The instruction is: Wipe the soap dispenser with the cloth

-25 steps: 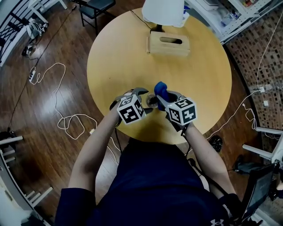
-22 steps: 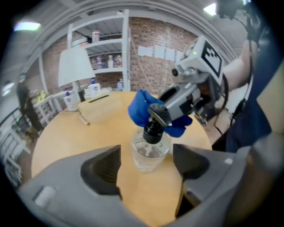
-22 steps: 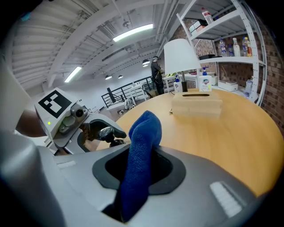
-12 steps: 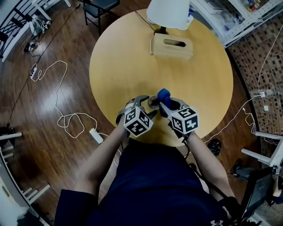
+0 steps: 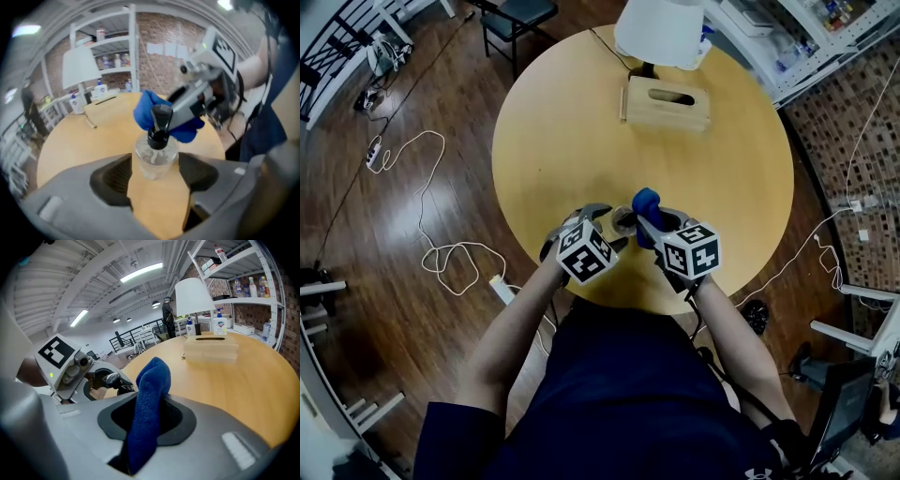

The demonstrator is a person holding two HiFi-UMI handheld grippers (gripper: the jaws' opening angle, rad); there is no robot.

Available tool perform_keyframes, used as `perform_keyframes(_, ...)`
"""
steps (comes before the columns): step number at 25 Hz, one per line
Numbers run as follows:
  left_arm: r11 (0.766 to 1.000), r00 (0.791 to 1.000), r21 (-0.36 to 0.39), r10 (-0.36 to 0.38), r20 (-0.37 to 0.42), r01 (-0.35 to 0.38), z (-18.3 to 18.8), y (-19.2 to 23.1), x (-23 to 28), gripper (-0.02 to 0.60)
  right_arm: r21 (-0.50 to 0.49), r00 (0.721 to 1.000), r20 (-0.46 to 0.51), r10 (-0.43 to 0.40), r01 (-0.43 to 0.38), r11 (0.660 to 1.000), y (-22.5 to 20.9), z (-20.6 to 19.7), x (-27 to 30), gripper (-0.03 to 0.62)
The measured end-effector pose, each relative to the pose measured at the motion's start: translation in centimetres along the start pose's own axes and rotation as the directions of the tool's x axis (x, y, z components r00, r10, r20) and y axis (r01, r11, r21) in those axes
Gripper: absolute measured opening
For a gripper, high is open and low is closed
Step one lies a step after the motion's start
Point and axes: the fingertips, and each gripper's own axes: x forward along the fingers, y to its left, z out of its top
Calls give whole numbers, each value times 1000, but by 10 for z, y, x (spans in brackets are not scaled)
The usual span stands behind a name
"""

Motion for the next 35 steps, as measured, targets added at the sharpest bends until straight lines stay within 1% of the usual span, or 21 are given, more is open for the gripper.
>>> perform_keyframes(1,996,998,-85,23,54,-18,5,-2,-4,314,5,1000,3,0,0,1000,1,-4,-3,94)
perform_keyframes(2,991,995,-132,47,87,-36,8,-4,-6,313,8,1000,4,0,0,1000,3,-8,-7,94)
perform_keyframes(3,989,993,-134,71,94,-58,9,-6,-6,314,7,1000,1,0,0,1000,5,-12,-10,94)
perform_keyframes(4,992,992,-96,94,81,-86,8,-6,-3,321,-1,1000,-8,2,-2,1000,7,-16,-12,94)
perform_keyframes(6,991,992,48,125,32,-127,6,-3,4,321,-47,999,-44,5,-7,999,11,-26,-15,95)
perform_keyframes(8,970,992,209,127,-8,-123,5,-1,9,318,-116,997,-82,-4,-6,993,11,-30,-16,94)
perform_keyframes(10,946,995,316,91,-38,-75,6,0,11,316,-174,994,-105,-21,2,985,7,-27,-13,94)
perform_keyframes(13,908,996,417,1,-85,35,6,2,13,310,-207,992,-122,-17,-9,978,2,-12,-4,94)
perform_keyframes(16,857,988,498,-70,-141,132,5,5,13,311,-199,990,-137,10,-38,979,0,-2,5,95)
perform_keyframes(17,850,985,506,-80,-153,148,5,5,13,311,-188,990,-137,19,-45,981,0,-1,5,95)
perform_keyframes(18,855,984,496,-82,-156,150,5,6,13,312,-172,991,-132,25,-48,984,0,-2,4,95)
perform_keyframes(19,876,987,463,-78,-144,136,4,6,12,314,-152,992,-123,29,-48,987,0,-3,3,94)
perform_keyframes(20,908,991,403,-70,-117,112,4,7,11,314,-134,993,-115,32,-47,990,1,-6,1,94)
perform_keyframes(22,970,998,240,-40,-38,48,5,8,7,317,-114,993,-115,34,-47,992,4,-13,-4,94)
perform_keyframes(23,985,1000,173,-15,-2,15,5,8,4,320,-120,992,-125,32,-47,992,6,-18,-7,94)
perform_keyframes(24,991,1000,133,16,23,-18,6,8,1,321,-134,990,-138,29,-48,990,9,-22,-9,95)
perform_keyframes(26,989,997,127,67,35,-71,10,8,1,321,-169,987,-158,25,-52,984,13,-28,-12,95)
perform_keyframes(29,970,996,228,91,-5,-87,13,6,11,318,-202,985,-173,20,-56,978,13,-27,-13,95)
perform_keyframes(31,951,997,305,70,-35,-56,13,6,16,316,-218,983,-184,10,-50,975,8,-23,-10,95)
perform_keyframes(33,925,997,379,17,-71,11,11,4,16,312,-230,980,-197,3,-49,972,2,-17,-6,95)
perform_keyframes(35,878,991,468,-42,-126,97,9,3,16,311,-220,980,-200,13,-58,974,-1,-10,-1,95)
